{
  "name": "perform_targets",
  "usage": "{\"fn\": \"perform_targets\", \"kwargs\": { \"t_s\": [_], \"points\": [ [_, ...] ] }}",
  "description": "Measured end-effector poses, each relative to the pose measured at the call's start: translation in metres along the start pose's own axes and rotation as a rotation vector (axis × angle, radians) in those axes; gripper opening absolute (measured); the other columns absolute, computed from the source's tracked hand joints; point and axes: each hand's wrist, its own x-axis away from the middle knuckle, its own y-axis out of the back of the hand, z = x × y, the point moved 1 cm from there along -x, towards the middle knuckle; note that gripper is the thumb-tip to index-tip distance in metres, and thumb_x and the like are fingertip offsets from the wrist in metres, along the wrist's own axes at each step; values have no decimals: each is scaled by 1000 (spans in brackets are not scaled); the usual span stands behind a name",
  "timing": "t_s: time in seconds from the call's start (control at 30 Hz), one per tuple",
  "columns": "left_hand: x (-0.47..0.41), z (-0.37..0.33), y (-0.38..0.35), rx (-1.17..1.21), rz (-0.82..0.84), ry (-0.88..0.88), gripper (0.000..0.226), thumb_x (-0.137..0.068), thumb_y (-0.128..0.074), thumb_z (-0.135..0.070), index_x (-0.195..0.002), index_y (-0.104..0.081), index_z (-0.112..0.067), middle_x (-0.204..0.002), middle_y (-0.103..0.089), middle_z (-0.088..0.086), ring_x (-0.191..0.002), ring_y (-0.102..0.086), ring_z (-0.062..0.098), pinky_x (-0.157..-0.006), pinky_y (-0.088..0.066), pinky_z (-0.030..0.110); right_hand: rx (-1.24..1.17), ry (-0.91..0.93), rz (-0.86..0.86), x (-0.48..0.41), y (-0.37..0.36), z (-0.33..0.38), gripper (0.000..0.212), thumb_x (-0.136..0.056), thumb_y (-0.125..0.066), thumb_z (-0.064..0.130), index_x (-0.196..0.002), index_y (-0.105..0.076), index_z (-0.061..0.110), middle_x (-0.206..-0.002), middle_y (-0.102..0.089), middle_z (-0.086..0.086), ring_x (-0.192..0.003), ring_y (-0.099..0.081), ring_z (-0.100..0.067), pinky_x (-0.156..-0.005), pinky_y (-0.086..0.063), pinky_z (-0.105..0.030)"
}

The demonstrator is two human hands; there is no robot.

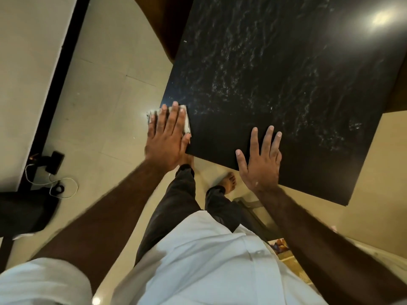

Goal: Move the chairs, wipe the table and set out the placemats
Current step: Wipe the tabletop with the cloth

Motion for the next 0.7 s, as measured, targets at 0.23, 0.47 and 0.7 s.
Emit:
{"fn": "perform_targets", "kwargs": {
  "t_s": [0.23,0.47,0.7],
  "points": [
    [-34,-48,3,67,-1,-135,82,-113,-25,-57,-174,11,-17,-182,17,9,-169,12,36,-134,-7,65,42,-43,-19,-8,-3,25,87,-110,-28,72,-177,-3,23,-183,10,-18,-169,7,-44,-128,-28,-67],
    [-4,-17,-4,-13,74,-317,82,-114,-27,-59,-174,11,-18,-182,19,7,-169,12,34,-134,-7,63,45,-110,-24,-11,-4,39,91,-108,-28,75,-177,-2,22,-183,12,-19,-169,7,-44,-127,-28,-69],
    [-53,21,17,-1,39,-149,80,-114,-23,-57,-175,9,-16,-182,17,10,-168,13,36,-135,-5,62,76,-161,-17,-12,-1,45,91,-107,-27,76,-178,-5,23,-183,10,-19,-169,5,-43,-127,-30,-67]
  ]
}}
